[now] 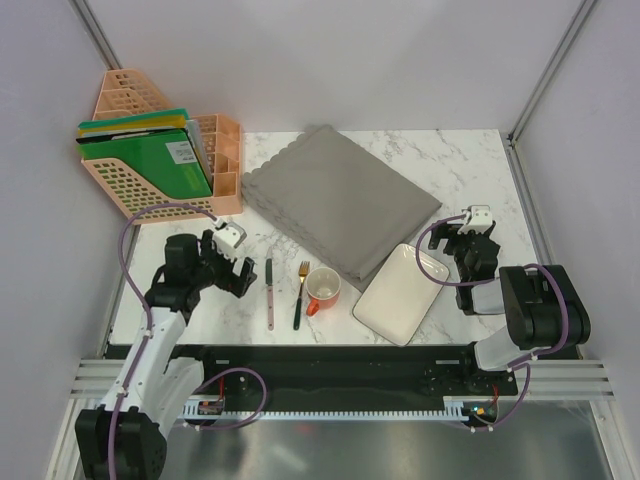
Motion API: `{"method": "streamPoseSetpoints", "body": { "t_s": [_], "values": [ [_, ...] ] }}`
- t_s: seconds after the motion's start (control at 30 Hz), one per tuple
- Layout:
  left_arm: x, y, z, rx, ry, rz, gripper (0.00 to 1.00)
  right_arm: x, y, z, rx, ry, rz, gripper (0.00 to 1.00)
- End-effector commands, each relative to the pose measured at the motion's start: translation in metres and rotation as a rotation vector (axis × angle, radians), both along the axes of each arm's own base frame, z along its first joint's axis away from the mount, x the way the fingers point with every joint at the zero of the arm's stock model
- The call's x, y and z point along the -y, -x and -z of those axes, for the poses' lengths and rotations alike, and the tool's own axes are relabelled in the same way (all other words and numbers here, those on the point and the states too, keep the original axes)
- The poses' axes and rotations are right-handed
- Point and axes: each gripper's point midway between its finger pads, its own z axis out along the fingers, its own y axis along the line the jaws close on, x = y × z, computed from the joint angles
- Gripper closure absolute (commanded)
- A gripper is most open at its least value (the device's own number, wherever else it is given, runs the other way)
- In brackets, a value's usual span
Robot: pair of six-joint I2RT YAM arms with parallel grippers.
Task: Set the dinner table for one person
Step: Move the plate to the corner of the board.
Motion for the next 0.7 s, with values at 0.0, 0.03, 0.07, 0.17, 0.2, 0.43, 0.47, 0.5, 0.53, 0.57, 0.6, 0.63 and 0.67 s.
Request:
{"method": "streamPoseSetpoints", "body": {
  "t_s": [0.0,0.03,0.07,0.17,0.2,0.43,0.47,0.5,0.53,0.57,0.6,0.63,0.67],
  "values": [
    [0.004,-0.011,-0.019,0.010,0.075,-0.050,0.00,-0.004,-0.002,-0.009,0.033,-0.013,-0.015,0.02],
    [0.002,-0.015,-0.019,0.000,0.070,-0.062,0.00,-0.004,-0.002,-0.009,0.033,-0.012,-0.014,0.02],
    [0.002,-0.017,-0.019,-0.006,0.071,-0.067,0.00,-0.004,-0.002,-0.009,0.033,-0.011,-0.014,0.02],
    [0.002,-0.026,-0.027,-0.014,0.084,-0.087,0.00,-0.004,-0.002,-0.009,0.033,-0.013,-0.014,0.02],
    [0.004,-0.028,-0.031,0.003,0.081,-0.068,0.00,-0.004,-0.002,-0.009,0.033,-0.012,-0.014,0.02],
    [-0.009,-0.041,-0.074,0.213,0.055,-0.122,0.00,-0.004,-0.002,-0.009,0.033,-0.011,-0.014,0.02],
    [-0.010,-0.040,-0.072,0.212,0.045,-0.126,0.00,-0.004,-0.002,-0.008,0.032,-0.011,-0.014,0.02],
    [-0.011,-0.040,-0.065,0.200,0.030,-0.123,0.00,-0.004,-0.002,-0.009,0.033,-0.013,-0.014,0.02],
    [-0.011,-0.039,-0.059,0.187,0.024,-0.119,0.00,-0.004,-0.002,-0.008,0.030,-0.013,-0.015,0.02],
    [-0.012,-0.039,-0.053,0.174,0.017,-0.114,0.00,-0.004,-0.002,-0.008,0.030,-0.013,-0.015,0.02],
    [-0.012,-0.038,-0.039,0.139,0.008,-0.111,0.00,-0.004,-0.002,-0.008,0.030,-0.013,-0.014,0.02],
    [-0.012,-0.039,-0.035,0.133,0.006,-0.112,0.00,-0.004,-0.002,-0.008,0.030,-0.013,-0.015,0.02],
    [-0.012,-0.040,-0.029,0.120,0.007,-0.111,0.00,-0.004,-0.002,-0.009,0.032,-0.010,-0.015,0.02]
  ]
}}
